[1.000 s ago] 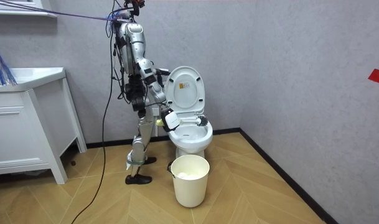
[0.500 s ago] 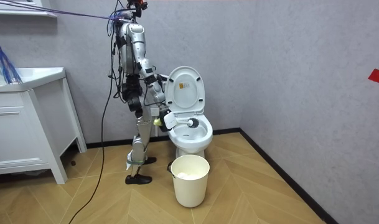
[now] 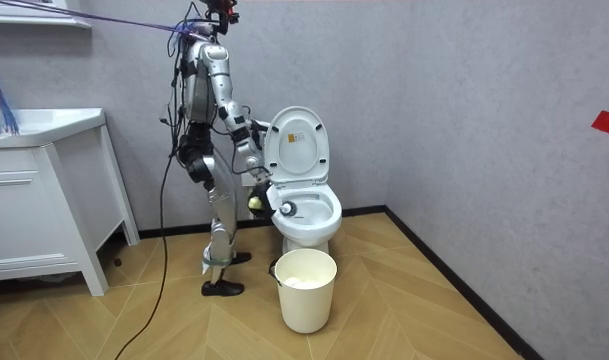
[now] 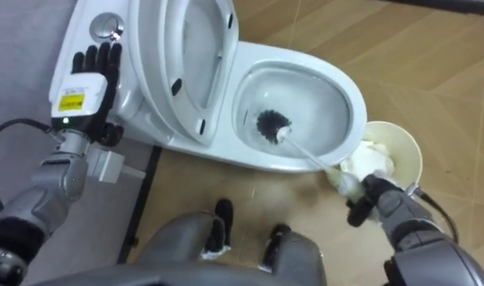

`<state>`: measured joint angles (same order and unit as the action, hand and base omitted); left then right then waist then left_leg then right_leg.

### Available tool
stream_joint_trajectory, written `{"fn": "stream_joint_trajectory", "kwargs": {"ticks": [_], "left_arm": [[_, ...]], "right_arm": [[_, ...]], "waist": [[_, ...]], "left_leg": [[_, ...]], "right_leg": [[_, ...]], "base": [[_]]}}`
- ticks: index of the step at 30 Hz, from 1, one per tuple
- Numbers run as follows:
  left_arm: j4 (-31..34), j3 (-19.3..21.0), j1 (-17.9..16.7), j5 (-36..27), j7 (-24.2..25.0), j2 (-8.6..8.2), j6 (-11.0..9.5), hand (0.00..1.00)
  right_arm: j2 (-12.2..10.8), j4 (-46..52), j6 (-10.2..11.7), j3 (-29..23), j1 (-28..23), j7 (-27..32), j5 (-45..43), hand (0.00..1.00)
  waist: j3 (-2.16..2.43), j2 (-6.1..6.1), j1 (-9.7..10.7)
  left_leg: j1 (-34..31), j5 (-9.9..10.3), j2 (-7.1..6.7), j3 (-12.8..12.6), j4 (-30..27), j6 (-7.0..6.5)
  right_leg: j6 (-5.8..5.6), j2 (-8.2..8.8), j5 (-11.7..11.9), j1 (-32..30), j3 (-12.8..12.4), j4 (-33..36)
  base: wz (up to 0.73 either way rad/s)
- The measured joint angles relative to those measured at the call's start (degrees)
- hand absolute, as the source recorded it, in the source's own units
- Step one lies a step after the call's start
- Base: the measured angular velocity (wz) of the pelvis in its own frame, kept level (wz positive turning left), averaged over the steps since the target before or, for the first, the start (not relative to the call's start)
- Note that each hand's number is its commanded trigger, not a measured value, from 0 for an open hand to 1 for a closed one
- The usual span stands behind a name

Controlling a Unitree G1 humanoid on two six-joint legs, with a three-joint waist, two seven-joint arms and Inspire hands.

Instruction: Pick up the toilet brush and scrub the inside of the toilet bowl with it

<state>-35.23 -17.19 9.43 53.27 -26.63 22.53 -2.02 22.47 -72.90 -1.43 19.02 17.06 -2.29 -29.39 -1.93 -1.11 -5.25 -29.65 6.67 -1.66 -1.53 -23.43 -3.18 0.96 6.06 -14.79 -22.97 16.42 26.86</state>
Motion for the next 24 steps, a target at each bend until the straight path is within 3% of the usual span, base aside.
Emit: {"fn": "stream_joint_trajectory", "kwargs": {"ticks": [9,14,16,24], "left_arm": [[-1.49,-1.31,6.25,-2.04,-6.81,0.94,-0.09,0.0],[-1.41,-2.04,8.8,-2.31,-11.18,1.67,-0.11,0.0],[-1.3,-3.16,10.43,-3.14,-13.02,1.82,-0.08,0.0],[-0.04,-5.61,13.86,-4.38,-18.84,2.63,-0.68,0.0]], "right_arm": [[3.79,4.88,-1.25,4.71,4.13,5.47,-5.5,1.0],[6.46,10.93,-2.46,7.39,5.14,9.81,-11.92,1.0],[8.19,12.91,-3.67,10.01,6.28,12.14,-12.81,1.0],[12.05,13.1,-5.44,15.44,12.35,16.03,-14.15,1.0]], "waist": [[-0.88,-0.37,-1.36],[-1.01,-0.67,-2.85],[-1.47,-1.46,-3.05],[-1.65,-1.61,-5.47]], "left_leg": [[-9.89,-2.73,0.03,0.13,-2.15,0.49],[-15.95,-2.74,0.5,0.2,-5.5,0.73],[-18.64,-2.49,0.51,0.38,-7.55,0.83],[-26.59,-1.61,0.93,1.09,-13.35,1.31]], "right_leg": [[2.01,1.73,0.26,-11.14,1.32,5.74],[2.96,2.03,-0.56,-16.96,1.71,9.42],[3.42,2.51,-1.52,-18.74,2.79,11.51],[4.76,3.87,-4.0,-25.65,4.52,17.79]], "base": [[0.03],[0.05],[0.22],[0.14]]}}
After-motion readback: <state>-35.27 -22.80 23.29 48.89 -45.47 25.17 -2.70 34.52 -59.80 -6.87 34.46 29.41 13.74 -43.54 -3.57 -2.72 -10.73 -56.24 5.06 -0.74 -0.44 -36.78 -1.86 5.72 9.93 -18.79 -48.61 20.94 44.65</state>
